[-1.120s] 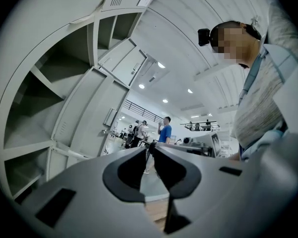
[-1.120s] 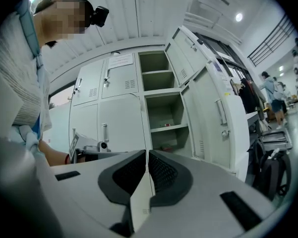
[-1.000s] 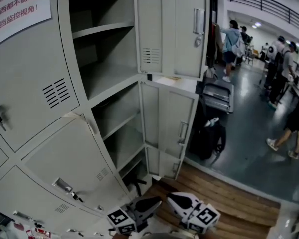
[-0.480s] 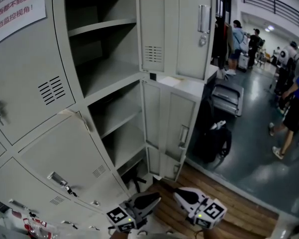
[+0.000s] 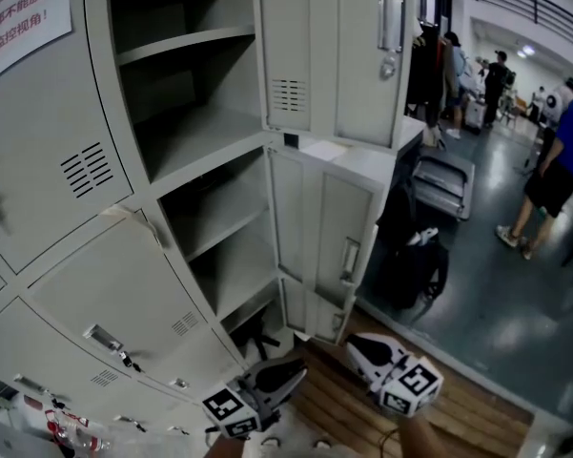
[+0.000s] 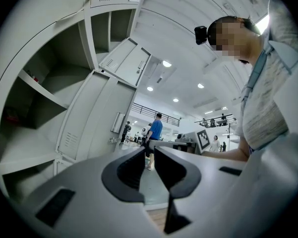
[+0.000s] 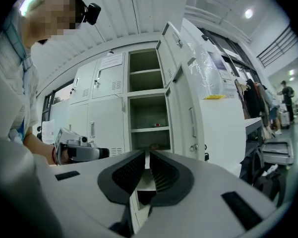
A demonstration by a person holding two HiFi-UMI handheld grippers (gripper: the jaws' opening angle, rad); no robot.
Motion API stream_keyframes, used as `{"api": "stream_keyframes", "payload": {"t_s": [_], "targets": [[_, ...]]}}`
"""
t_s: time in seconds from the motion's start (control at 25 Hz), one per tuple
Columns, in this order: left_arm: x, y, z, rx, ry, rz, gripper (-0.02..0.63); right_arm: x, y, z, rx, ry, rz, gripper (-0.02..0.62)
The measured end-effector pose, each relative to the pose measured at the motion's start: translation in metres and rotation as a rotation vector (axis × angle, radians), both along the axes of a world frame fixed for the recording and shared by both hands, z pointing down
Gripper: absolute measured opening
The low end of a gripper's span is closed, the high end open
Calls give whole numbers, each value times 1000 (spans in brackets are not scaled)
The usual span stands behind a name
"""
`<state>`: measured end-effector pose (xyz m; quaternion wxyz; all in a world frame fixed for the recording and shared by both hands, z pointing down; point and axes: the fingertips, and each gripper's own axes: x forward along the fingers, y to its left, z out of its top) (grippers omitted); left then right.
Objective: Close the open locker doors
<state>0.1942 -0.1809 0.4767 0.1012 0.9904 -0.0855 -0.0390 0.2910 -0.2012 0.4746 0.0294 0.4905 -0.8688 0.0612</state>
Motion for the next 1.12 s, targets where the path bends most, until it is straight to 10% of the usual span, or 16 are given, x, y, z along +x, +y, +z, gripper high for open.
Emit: {"api": "stream_keyframes", "payload": {"t_s": [1.12], "targets": [[0, 6, 13, -20, -51, -46, 46, 68, -91, -18, -8, -2, 11, 103]]}}
